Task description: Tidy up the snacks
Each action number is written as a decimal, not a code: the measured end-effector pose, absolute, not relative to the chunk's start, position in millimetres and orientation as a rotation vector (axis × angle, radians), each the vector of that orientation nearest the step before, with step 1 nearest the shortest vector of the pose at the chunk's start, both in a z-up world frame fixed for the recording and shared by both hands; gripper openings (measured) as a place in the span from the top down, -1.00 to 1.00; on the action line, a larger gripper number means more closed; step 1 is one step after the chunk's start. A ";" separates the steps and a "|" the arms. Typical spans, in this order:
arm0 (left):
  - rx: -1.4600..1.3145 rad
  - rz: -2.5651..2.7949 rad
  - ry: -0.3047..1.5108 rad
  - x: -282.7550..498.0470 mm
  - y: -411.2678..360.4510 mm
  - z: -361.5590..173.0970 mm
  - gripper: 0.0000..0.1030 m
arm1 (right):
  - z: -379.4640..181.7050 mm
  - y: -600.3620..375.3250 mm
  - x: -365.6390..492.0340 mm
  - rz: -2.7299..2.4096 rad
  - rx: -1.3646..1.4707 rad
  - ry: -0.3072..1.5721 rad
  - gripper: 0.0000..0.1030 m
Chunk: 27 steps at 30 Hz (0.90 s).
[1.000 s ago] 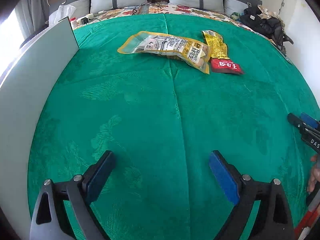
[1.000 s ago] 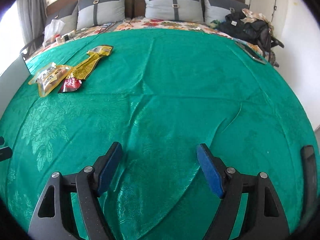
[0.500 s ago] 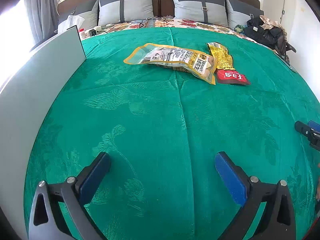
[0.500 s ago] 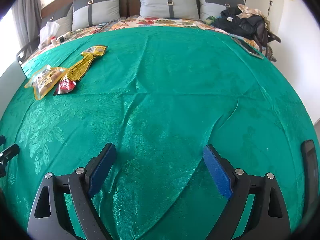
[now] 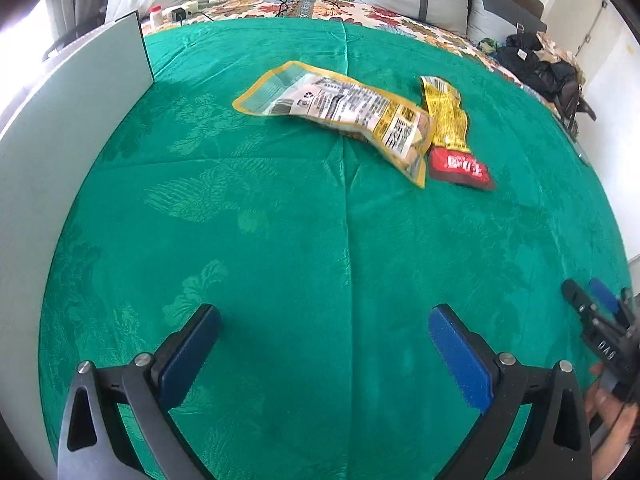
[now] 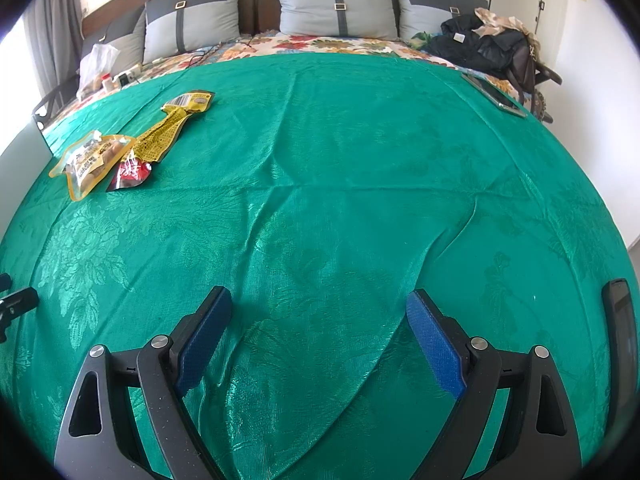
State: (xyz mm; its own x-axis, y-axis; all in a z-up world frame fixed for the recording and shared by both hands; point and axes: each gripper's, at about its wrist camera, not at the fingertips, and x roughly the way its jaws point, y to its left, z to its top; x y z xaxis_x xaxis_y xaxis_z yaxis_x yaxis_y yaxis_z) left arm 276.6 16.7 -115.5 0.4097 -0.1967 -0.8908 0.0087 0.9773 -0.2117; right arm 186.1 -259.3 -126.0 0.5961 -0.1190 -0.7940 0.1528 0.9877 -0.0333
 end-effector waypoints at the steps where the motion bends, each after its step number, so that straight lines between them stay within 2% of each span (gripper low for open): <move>1: -0.260 -0.138 1.136 288.4 22.2 -106.1 -0.99 | -125.9 -259.7 186.2 -0.158 0.040 0.919 -0.77; 5: -0.451 -0.106 1.131 345.3 33.2 -82.0 -0.99 | -125.8 -259.2 186.2 -0.158 0.040 0.919 -0.77; 8: -0.468 -0.056 1.216 396.1 25.3 -88.9 -0.99 | -126.0 -259.1 185.6 -0.155 0.042 0.919 -0.77; 14: -0.343 0.127 1.306 458.1 2.8 -117.8 -0.91 | -125.7 -259.2 185.5 -0.152 0.046 0.919 -0.79; 17: -0.230 0.222 1.318 464.3 -3.7 -134.2 -0.99 | -125.7 -259.2 185.5 -0.152 0.046 0.919 -0.79; 21: -0.132 0.177 1.247 445.2 -8.6 -138.7 -0.98 | -125.5 -258.9 185.8 -0.152 0.046 0.920 -0.79; 22: -0.119 0.153 1.229 437.7 -7.2 -137.6 -0.93 | -125.3 -258.9 185.8 -0.152 0.046 0.920 -0.79; 23: -0.100 0.131 1.201 427.7 -7.1 -134.6 -0.72 | -125.5 -258.7 185.6 -0.152 0.046 0.920 -0.79; 24: -0.079 0.096 1.171 414.8 -7.1 -131.1 -0.43 | -125.2 -258.7 185.6 -0.152 0.046 0.920 -0.79; 25: -0.040 0.067 1.152 403.8 -7.9 -128.4 -0.29 | -124.7 -258.7 185.5 -0.152 0.046 0.920 -0.79; 26: 0.011 0.037 1.134 391.9 -9.8 -125.9 -0.07 | -124.9 -258.5 185.4 -0.152 0.046 0.920 -0.79; 27: 0.062 0.001 1.124 381.5 -11.0 -123.7 0.03 | -125.0 -258.5 185.4 -0.152 0.046 0.920 -0.79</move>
State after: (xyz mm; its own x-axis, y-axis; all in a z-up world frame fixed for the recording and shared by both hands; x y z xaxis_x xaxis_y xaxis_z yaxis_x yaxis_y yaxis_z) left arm 381.5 -11.0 -123.7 0.4327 0.0322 -0.9010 0.0302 0.9983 0.0501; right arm 185.4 -258.5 -125.0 0.5958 -0.1116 -0.7954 0.1506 0.9883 -0.0259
